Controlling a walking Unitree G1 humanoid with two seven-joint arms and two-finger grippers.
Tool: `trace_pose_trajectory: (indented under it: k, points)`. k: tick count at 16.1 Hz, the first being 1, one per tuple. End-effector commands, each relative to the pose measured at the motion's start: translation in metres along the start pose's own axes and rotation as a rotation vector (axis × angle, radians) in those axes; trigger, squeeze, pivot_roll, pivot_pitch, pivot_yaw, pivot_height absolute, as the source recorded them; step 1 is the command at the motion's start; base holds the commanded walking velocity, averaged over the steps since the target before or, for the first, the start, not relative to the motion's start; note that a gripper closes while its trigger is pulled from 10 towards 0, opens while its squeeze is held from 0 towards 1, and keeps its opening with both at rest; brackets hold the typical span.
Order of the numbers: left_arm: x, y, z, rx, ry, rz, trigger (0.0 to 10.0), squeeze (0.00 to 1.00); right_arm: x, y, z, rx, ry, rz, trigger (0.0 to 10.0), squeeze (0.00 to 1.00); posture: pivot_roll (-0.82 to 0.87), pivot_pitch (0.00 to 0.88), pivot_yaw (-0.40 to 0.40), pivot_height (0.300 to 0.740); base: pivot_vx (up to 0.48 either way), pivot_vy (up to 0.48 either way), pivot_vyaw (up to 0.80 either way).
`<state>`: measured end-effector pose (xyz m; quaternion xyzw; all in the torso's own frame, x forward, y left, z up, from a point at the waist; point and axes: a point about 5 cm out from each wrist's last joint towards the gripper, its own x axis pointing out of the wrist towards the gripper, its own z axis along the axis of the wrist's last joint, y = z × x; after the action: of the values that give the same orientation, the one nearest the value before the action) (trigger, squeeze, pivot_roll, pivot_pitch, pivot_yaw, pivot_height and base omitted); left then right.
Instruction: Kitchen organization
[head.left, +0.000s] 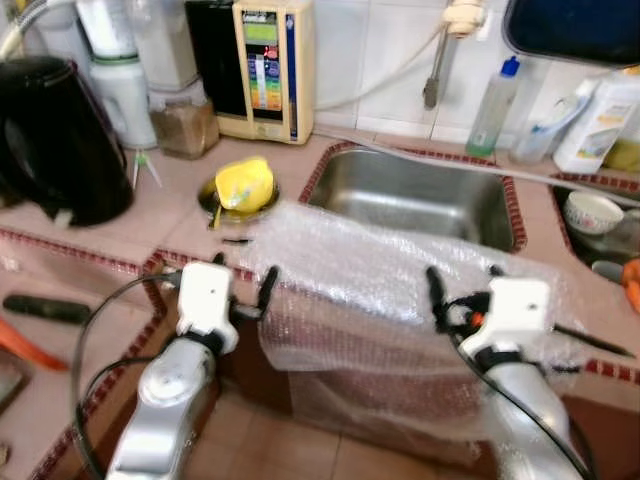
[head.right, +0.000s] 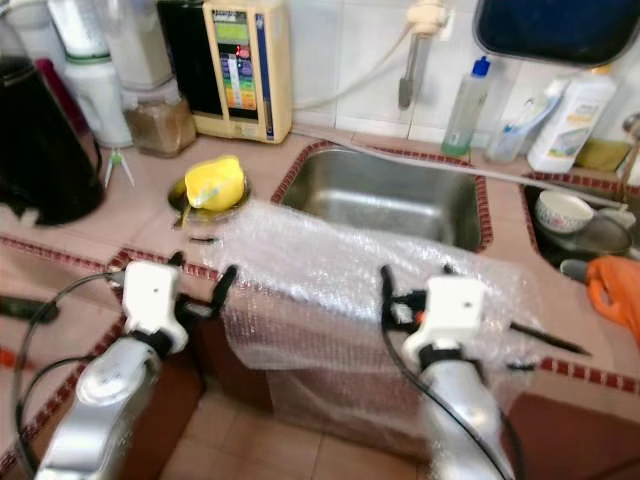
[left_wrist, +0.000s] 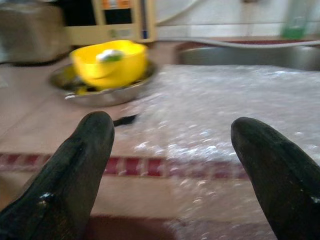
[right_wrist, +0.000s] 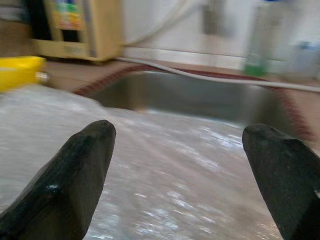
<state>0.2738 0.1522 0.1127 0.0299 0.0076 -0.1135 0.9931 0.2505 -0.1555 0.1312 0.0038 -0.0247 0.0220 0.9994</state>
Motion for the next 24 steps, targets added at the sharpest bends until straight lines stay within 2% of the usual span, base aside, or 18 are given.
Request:
trace_pose_trajectory:
  k: [1, 3, 5, 6, 7, 8, 9, 10, 11, 14, 16, 19, 24]
  points:
    - [0.0, 0.0, 0.002, -0.011, -0.01, 0.013, 10.0, 0.0, -0.001, -0.004, 0.003, -0.016, -0.014, -0.016, 10.0, 0.0, 0.02, 0.0, 0.012, 0.74, 0.0, 0.0, 0.0]
    - [0.0, 0.005, 0.004, 0.005, -0.023, 0.062, 10.0, 0.0, -0.001, 0.0, 0.005, 0.011, -0.018, 0.015, 10.0, 0.0, 0.02, 0.0, 0.012, 0.74, 0.0, 0.0, 0.0]
    - [-0.001, 0.012, 0.01, -0.055, -0.057, 0.094, 10.0, 0.0, 0.001, 0.008, 0.014, 0.004, -0.038, 0.037, 10.0, 0.0, 0.02, 0.0, 0.014, 0.74, 0.0, 0.0, 0.0]
    - [0.0, 0.017, 0.015, -0.012, -0.072, 0.143, 10.0, 0.0, 0.002, 0.012, 0.017, 0.0, -0.046, 0.049, 10.0, 0.0, 0.02, 0.0, 0.014, 0.74, 0.0, 0.0, 0.0]
    - [0.0, 0.022, 0.019, 0.056, -0.08, 0.203, 10.0, 0.0, 0.002, 0.018, 0.02, 0.076, -0.06, 0.084, 10.0, 0.0, 0.02, 0.0, 0.014, 0.74, 0.0, 0.0, 0.0]
    - [0.0, 0.024, 0.023, 0.044, -0.091, 0.212, 10.0, 0.0, 0.003, 0.023, 0.024, 0.092, -0.072, 0.095, 10.0, 0.0, 0.02, 0.0, 0.015, 0.74, 0.0, 0.0, 0.0]
    - [-0.001, 0.026, 0.025, 0.059, -0.098, 0.223, 10.0, 0.0, 0.005, 0.023, 0.028, -0.043, -0.123, 0.047, 10.0, 0.0, 0.02, 0.0, 0.014, 0.74, 0.0, 0.0, 0.0]
    - [-0.002, 0.027, 0.025, 0.056, -0.098, 0.227, 10.0, 0.0, 0.004, 0.024, 0.025, -0.032, -0.093, 0.048, 10.0, 0.0, 0.02, 0.0, 0.014, 0.74, 0.0, 0.0, 0.0]
    - [-0.004, 0.028, 0.023, 0.053, -0.088, 0.234, 10.0, 0.0, 0.001, 0.023, 0.022, 0.055, -0.034, 0.1, 10.0, 0.0, 0.03, 0.003, 0.011, 0.74, 0.0, 0.0, 0.0]
    - [-0.007, 0.028, 0.023, 0.051, -0.08, 0.245, 10.0, 0.0, 0.002, 0.015, 0.026, 0.009, -0.082, 0.1, 10.0, 0.0, 0.03, 0.011, 0.006, 0.74, 0.0, 0.0, 0.0]
    - [-0.007, 0.028, 0.021, 0.042, -0.077, 0.24, 10.0, 0.0, 0.002, 0.013, 0.024, 0.001, -0.071, 0.096, 10.0, 0.0, 0.03, 0.01, 0.003, 0.74, 0.0, 0.0, 0.4]
    - [-0.007, 0.027, 0.02, 0.037, -0.077, 0.231, 10.0, 0.0, 0.001, 0.013, 0.021, 0.02, -0.062, 0.085, 10.0, 0.0, 0.03, 0.008, 0.003, 0.74, 0.0, 0.0, 0.42]
    - [-0.005, 0.025, 0.02, 0.034, -0.075, 0.204, 10.0, 0.0, -0.001, 0.012, 0.019, 0.04, -0.061, 0.073, 10.0, 0.0, 0.03, 0.006, 0.005, 0.74, 0.0, 0.0, 0.0]
